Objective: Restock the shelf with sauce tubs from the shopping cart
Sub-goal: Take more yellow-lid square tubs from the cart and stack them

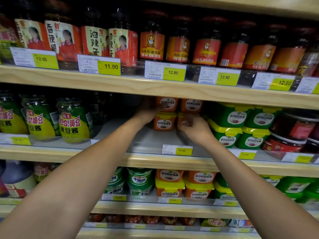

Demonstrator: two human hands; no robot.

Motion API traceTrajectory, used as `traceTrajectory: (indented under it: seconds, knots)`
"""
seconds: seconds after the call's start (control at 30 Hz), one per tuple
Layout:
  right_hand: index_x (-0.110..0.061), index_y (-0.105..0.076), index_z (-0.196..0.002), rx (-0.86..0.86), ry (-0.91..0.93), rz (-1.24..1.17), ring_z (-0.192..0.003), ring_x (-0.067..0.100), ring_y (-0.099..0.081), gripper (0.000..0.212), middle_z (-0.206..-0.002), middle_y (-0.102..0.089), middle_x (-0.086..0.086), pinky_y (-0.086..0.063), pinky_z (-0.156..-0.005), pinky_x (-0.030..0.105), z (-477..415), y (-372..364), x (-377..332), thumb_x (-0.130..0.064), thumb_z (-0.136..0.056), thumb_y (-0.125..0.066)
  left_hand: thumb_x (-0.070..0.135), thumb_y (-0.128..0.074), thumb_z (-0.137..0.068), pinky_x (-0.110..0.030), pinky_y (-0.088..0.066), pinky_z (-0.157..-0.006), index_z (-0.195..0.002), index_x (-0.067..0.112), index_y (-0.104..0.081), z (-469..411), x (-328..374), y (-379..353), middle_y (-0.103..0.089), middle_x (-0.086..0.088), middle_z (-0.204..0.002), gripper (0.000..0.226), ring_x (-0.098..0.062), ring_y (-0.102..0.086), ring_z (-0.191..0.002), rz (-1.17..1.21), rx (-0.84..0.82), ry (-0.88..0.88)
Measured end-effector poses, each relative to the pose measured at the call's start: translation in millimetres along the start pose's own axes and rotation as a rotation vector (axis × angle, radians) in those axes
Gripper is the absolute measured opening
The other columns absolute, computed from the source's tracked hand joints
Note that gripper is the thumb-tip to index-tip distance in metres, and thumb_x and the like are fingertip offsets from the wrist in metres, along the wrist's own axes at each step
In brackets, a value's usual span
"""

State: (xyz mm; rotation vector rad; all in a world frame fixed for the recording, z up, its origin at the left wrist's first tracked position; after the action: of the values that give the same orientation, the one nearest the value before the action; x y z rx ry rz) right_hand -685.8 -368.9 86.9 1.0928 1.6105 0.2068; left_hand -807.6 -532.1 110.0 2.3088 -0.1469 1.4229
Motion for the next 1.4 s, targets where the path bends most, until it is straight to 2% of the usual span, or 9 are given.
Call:
traceTrajectory:
  seconds: [0.07,0.27,0.5,0.6,0.8,1.0,1.13,1.23,1.4]
  knots:
    - [-0.023,-0.071,-0.115,0.015,0.002,0.027,-0.103,0.023,-0.069,0.031,-0.108,-0.075,0.002,-0.055,-0.093,0.040,2.2,-0.1,-2.0,-0.028,-0.084,-0.071,0.031,-0.075,-0.092,-0.032,-0.049,-0.102,-0.146,0.015,-0.048,0.7,0.1,-3.2,-0.059,-0.002,-0.141,0.063,-0.019,-0.058,-0.126,-0.023,-0.014,0.002]
    - [-0.022,-0.070,-0.116,0.020,-0.008,0.051,-0.108,0.025,-0.067,0.031,-0.115,-0.074,0.004,-0.053,-0.093,0.035,7.9,2.2,-3.5,-0.028,-0.086,-0.070,0.022,-0.066,-0.099,-0.032,-0.047,-0.101,-0.154,0.017,-0.038,3.3,-7.7,-2.0,-0.054,0.001,-0.144,0.062,-0.018,-0.054,-0.129,-0.038,-0.108,0.045]
    - [-0.017,-0.069,-0.118,0.043,-0.027,0.053,-0.109,0.029,-0.065,0.032,-0.115,-0.072,0.008,-0.051,-0.089,0.033,12.0,6.2,-3.6,-0.024,-0.087,-0.068,0.033,-0.056,-0.104,-0.035,-0.048,-0.102,-0.159,0.024,-0.028,4.6,-10.8,-5.7,-0.048,-0.004,-0.154,0.063,-0.024,-0.053,-0.135,-0.035,-0.170,0.112]
    - [-0.016,-0.069,-0.107,0.147,-0.005,0.034,-0.102,0.033,-0.064,0.021,-0.109,-0.069,0.014,-0.049,-0.083,0.032,13.7,12.6,-5.2,-0.018,-0.088,-0.064,0.029,-0.055,-0.105,-0.031,-0.044,-0.104,-0.159,0.023,-0.028,4.0,-13.2,-7.6,-0.047,-0.004,-0.155,0.061,-0.023,-0.050,-0.137,-0.048,-0.167,0.121]
    - [-0.009,-0.059,-0.132,0.191,-0.027,0.042,-0.120,0.038,-0.052,0.045,-0.136,-0.050,0.019,-0.044,-0.104,0.037,11.5,20.0,-4.5,-0.016,-0.088,-0.061,0.024,-0.062,-0.102,-0.026,-0.040,-0.099,-0.157,0.020,-0.032,9.2,-13.6,-10.7,-0.050,-0.002,-0.148,0.063,-0.019,-0.048,-0.136,-0.120,-0.207,0.131]
    - [-0.018,-0.060,-0.088,0.047,-0.114,0.102,-0.095,0.034,-0.061,0.029,-0.100,-0.064,0.015,-0.043,-0.074,0.030,14.6,13.9,-6.5,-0.044,-0.078,-0.053,0.021,-0.070,-0.096,-0.022,-0.036,-0.100,-0.152,0.015,-0.040,25.0,-1.7,0.2,-0.053,-0.008,-0.149,0.064,-0.027,-0.050,-0.137,-0.284,-0.191,0.137]
    - [-0.014,-0.062,-0.123,0.045,-0.027,0.118,-0.111,0.032,-0.056,0.039,-0.127,-0.056,0.014,-0.046,-0.089,0.033,40.5,25.9,-28.3,-0.025,-0.085,-0.066,0.031,-0.073,-0.093,-0.027,-0.040,-0.099,-0.149,0.022,-0.045,52.5,7.3,9.3,-0.057,0.001,-0.139,0.063,-0.020,-0.054,-0.129,-0.372,-0.207,0.109]
    - [-0.015,-0.062,-0.127,0.042,0.021,0.144,-0.118,0.029,-0.053,0.041,-0.131,-0.054,0.009,-0.044,-0.095,0.033,68.0,34.2,-38.1,-0.020,-0.086,-0.065,0.044,-0.073,-0.088,-0.044,-0.042,-0.110,-0.152,0.028,-0.038,78.3,12.6,15.5,-0.049,-0.006,-0.151,0.075,-0.029,-0.047,-0.138,-0.489,-0.190,0.077]
    - [-0.016,-0.053,-0.141,0.037,0.121,0.275,-0.137,0.021,-0.038,0.052,-0.146,-0.045,0.003,-0.034,-0.116,0.036,115.0,53.2,-34.0,-0.025,-0.091,-0.061,0.055,-0.061,-0.094,-0.047,-0.020,-0.125,-0.160,0.021,-0.027,129.1,32.8,1.4,-0.027,-0.004,-0.166,0.082,-0.027,-0.017,-0.155,-0.841,-0.143,-0.168]
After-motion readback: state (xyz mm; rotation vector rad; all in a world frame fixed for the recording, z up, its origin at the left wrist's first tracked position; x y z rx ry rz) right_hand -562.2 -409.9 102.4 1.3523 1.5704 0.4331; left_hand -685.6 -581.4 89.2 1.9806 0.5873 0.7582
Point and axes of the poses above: each hand's wrist, its own z-axis away from the middle knuckle, its own y-axis out of the back of the hand, x = y × z, the point moved 4 cm from there along -z, towards the middle knuckle
